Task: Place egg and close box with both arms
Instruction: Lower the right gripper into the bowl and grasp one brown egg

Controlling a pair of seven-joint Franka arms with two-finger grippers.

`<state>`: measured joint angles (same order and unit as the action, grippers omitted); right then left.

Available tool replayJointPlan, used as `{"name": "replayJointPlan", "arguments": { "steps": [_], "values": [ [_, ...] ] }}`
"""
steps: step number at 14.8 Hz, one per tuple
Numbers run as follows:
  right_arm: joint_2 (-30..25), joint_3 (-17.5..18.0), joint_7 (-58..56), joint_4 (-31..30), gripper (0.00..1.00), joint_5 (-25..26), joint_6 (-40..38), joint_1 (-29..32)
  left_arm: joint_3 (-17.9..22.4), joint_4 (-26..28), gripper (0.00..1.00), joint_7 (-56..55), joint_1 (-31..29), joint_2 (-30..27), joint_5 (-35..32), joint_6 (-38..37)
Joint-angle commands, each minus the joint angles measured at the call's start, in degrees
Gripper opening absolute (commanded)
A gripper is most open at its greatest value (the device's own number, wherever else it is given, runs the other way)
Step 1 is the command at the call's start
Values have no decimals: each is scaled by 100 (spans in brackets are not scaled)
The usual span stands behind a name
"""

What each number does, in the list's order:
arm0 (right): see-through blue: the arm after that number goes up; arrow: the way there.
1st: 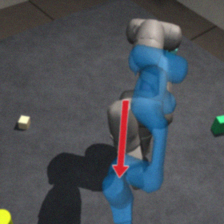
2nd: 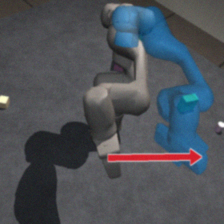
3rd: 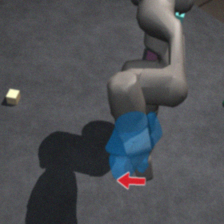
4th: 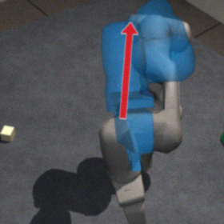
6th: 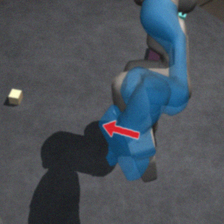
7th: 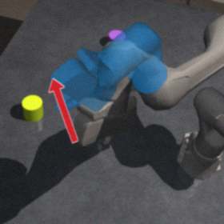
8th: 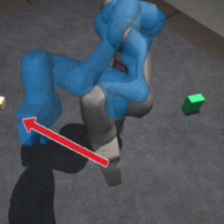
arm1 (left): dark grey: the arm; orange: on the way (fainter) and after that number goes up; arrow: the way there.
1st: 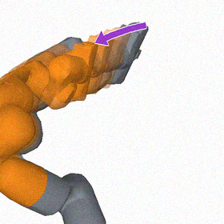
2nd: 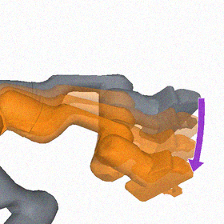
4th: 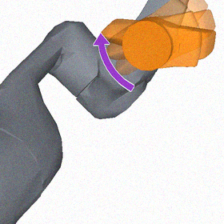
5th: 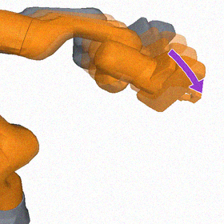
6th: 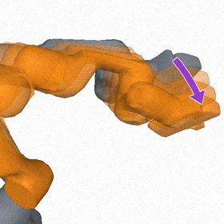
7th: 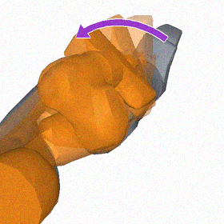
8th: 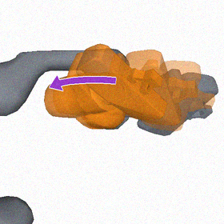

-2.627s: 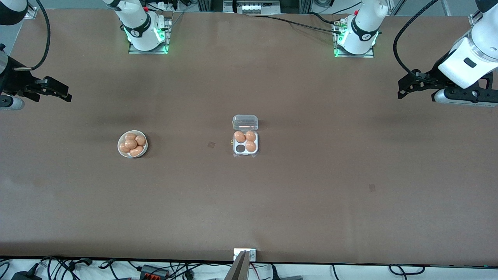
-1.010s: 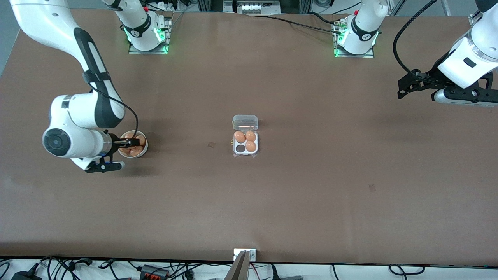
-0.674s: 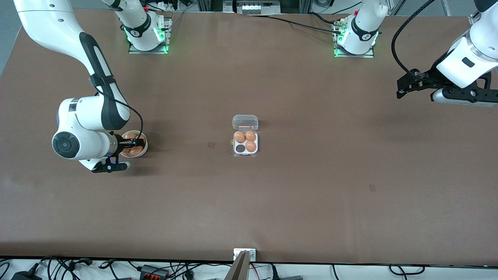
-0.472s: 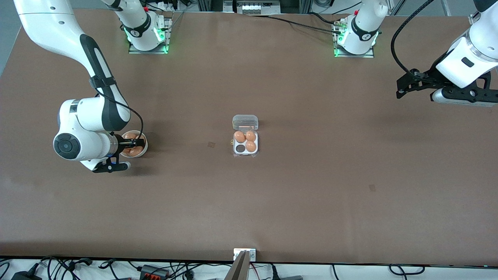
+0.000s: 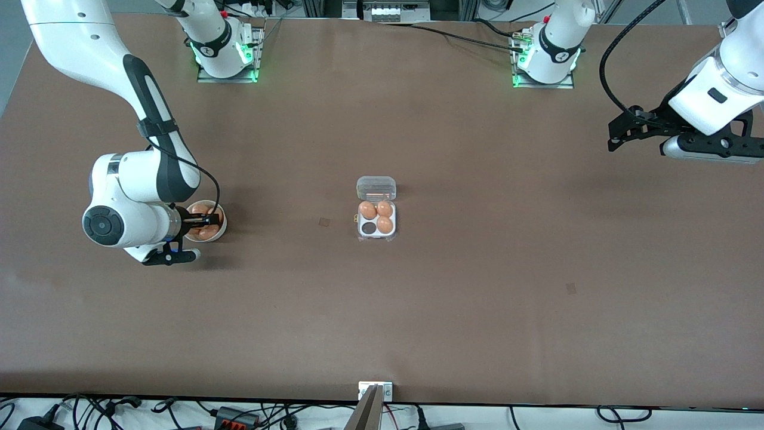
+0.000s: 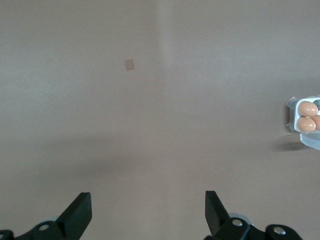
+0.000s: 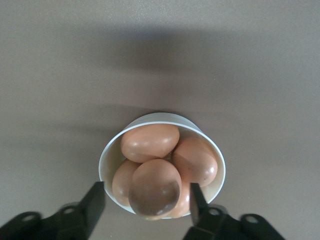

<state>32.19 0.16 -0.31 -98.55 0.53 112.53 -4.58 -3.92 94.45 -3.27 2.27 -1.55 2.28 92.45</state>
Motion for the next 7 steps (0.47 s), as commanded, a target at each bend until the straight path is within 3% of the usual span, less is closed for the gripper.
{"name": "replayJointPlan", "arguments": {
  "steps": [1,2,3,7],
  "values": [
    [16,-7,40,55,25,-79,-12,36,-12,-172,100,-7,10,67,9,-113],
    [-2,-7,75,72,4,-88,-30,36,-21,-172,100,2,19,67,9,-113],
    [-37,-7,241,107,0,-97,-38,28,-13,-172,100,-7,37,76,9,-113],
    [-327,46,831,843,0,-106,-309,-217,-12,-172,100,2,37,76,9,-113]
  ]
}}
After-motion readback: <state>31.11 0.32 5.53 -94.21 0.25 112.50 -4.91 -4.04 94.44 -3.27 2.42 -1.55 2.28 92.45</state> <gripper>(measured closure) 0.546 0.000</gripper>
